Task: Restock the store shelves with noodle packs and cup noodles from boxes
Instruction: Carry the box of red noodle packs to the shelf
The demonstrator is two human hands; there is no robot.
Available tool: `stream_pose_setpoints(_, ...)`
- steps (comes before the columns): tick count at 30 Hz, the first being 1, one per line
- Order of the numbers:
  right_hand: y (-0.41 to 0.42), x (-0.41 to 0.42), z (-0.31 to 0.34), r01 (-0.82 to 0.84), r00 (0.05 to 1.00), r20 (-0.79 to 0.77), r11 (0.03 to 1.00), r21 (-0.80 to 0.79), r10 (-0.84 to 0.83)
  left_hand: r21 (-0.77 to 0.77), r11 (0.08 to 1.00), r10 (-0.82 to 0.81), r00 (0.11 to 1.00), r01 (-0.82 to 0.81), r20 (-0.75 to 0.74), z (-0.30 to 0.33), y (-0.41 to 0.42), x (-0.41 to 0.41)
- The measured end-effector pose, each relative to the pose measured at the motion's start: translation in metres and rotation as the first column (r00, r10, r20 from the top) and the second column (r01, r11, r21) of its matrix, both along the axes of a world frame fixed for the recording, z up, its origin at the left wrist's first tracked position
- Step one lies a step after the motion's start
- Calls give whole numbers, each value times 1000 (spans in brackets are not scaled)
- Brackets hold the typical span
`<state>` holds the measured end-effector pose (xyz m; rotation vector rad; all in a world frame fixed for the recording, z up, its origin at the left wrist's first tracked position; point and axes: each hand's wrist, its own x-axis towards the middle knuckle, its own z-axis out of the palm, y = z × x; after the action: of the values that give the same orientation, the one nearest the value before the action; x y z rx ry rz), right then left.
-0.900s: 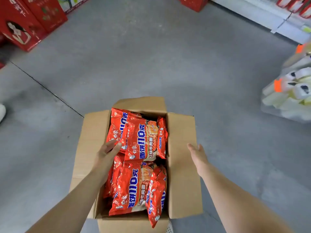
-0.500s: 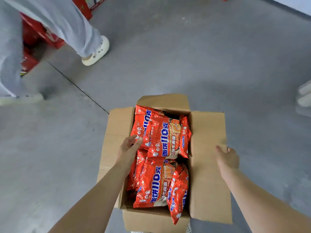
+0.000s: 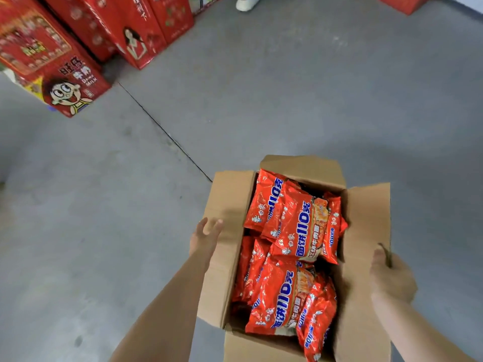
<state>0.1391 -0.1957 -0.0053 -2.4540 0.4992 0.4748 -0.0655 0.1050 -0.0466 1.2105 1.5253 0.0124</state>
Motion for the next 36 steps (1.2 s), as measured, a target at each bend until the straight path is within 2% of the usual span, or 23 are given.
stream_pose_setpoints(8, 12, -5, 1, -11, 999, 44, 1000, -15, 12, -64, 997, 35, 998, -39, -60, -44, 25, -19)
stream_pose_setpoints(13, 10, -4, -3, -3, 1000, 23, 1000, -21, 3, -105, 994, -7, 991, -7, -131, -54, 30, -23)
stream_pose_setpoints(17, 17, -4, 1, -15, 1000, -7, 1000, -26, 15, -63, 997, 28, 991, -37, -132, -51, 38, -26)
stream_pose_setpoints(20, 29, -9, 5, -38, 999, -33, 999, 4, 38, 81, 996, 58, 982, -45, -177, -38, 37, -26)
stream_pose_setpoints(23, 35, -19, 13, -10, 997, -70, 997, 82, 16, 177, 984, 33, 965, 14, -260, -14, 33, -21)
stream_pose_setpoints(30, 33, -22, 35, 52, 984, -180, 974, 219, -12, 132, 979, -117, 960, 154, -255, 44, 2, 14)
stream_pose_setpoints(36, 22, -19, 33, 70, 972, -235, 965, 252, -9, 86, 991, -84, 975, 104, -205, 54, -33, 15)
